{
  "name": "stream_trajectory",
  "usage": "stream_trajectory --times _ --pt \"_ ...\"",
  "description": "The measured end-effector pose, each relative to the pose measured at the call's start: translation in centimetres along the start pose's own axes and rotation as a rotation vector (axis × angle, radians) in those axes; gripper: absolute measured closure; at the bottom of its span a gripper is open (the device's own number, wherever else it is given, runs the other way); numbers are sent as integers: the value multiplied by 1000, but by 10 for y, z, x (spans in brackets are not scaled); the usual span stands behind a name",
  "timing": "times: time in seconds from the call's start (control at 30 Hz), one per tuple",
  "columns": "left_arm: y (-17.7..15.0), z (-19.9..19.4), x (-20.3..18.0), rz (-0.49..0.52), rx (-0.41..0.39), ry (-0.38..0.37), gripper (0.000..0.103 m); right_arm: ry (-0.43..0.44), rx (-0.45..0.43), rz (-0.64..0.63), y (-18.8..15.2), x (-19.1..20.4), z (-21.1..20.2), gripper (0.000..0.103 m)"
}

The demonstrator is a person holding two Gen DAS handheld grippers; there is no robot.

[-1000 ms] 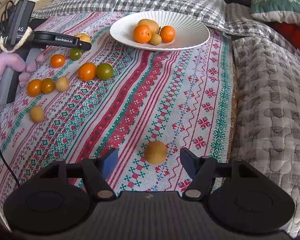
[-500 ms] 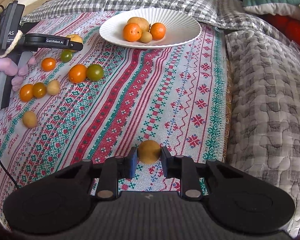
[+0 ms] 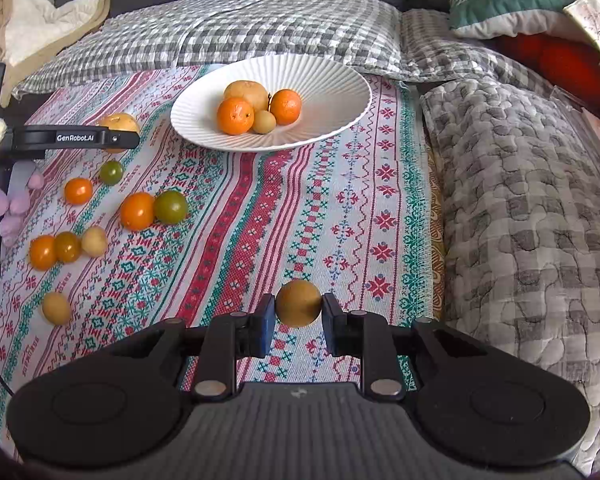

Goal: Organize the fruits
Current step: 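Carry the yellow fruit with the left tool while the right tool carries the small fruit to the bowl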

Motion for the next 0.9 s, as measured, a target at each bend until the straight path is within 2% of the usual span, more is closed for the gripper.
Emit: stream_trajectory --times 0.2,0.53,0.9 --pt "-1 -9 -6 27 0 -21 58 -4 -43 76 14 -2 -3 81" --pt "-2 -22 -12 -9 6 -52 58 6 -130 159 38 -1 -4 81" --pt "14 -28 -29 26 -60 -86 58 43 -219 189 55 -4 -5 81"
Point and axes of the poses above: each gripper's, at about its wrist camera, not at the fingertips, and z roughly the way its jaws point, x to its left, y to its top, the point moved 4 cm from there along z, roughly the way its jaws point, and after that the axes turned 5 degrees about x, right-handed, at the moved point
